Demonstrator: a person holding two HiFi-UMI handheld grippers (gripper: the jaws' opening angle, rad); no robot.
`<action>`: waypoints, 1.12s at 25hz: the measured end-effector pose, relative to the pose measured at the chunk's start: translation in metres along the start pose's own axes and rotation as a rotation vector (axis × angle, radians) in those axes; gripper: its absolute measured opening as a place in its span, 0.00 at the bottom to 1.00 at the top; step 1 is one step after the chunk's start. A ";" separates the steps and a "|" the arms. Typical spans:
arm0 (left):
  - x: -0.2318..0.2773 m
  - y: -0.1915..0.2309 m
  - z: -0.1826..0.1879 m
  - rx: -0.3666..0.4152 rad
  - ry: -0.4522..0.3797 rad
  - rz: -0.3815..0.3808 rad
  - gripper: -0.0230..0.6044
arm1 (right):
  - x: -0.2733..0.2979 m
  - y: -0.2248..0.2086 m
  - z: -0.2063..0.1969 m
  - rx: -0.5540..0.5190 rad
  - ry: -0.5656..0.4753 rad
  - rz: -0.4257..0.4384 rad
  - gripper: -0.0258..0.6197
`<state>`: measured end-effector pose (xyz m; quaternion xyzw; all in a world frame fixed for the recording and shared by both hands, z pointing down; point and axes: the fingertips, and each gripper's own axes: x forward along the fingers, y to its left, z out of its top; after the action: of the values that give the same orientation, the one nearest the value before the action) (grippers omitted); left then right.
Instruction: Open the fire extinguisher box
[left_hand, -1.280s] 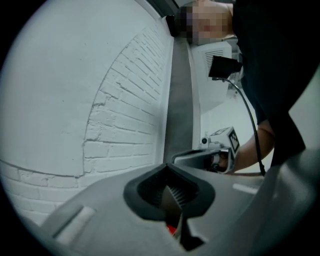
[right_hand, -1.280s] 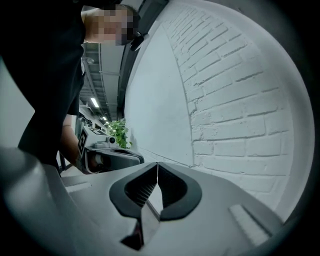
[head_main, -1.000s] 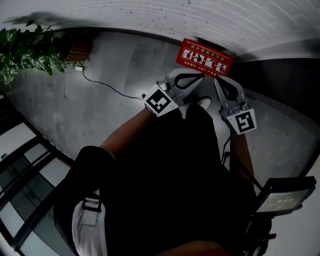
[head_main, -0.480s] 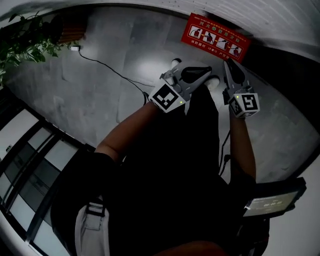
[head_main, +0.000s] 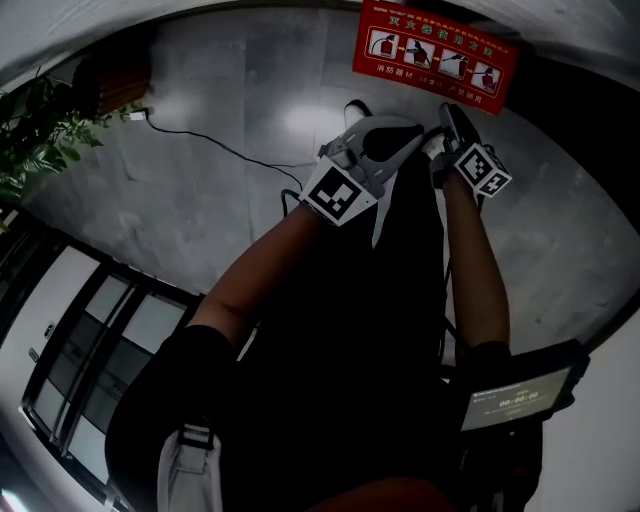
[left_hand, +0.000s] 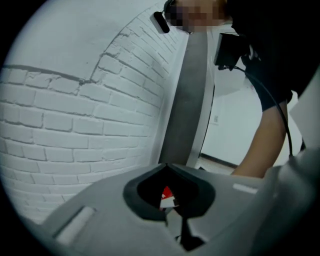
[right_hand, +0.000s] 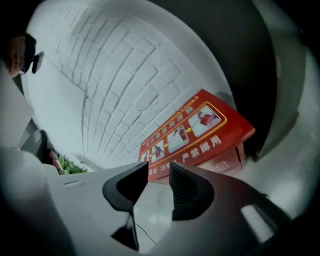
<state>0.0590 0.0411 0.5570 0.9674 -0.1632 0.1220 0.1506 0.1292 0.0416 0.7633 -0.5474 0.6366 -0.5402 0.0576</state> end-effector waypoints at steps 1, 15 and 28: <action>0.004 0.000 -0.009 -0.003 0.008 -0.005 0.04 | 0.007 -0.017 -0.007 0.068 -0.013 -0.002 0.25; 0.019 0.002 -0.033 -0.024 0.040 -0.023 0.04 | 0.040 -0.075 -0.018 0.442 -0.098 0.041 0.25; 0.024 -0.007 -0.027 -0.001 0.035 -0.026 0.04 | 0.023 -0.052 -0.008 0.492 -0.109 0.082 0.20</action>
<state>0.0786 0.0495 0.5876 0.9670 -0.1481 0.1370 0.1555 0.1482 0.0385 0.8177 -0.5188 0.5038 -0.6458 0.2450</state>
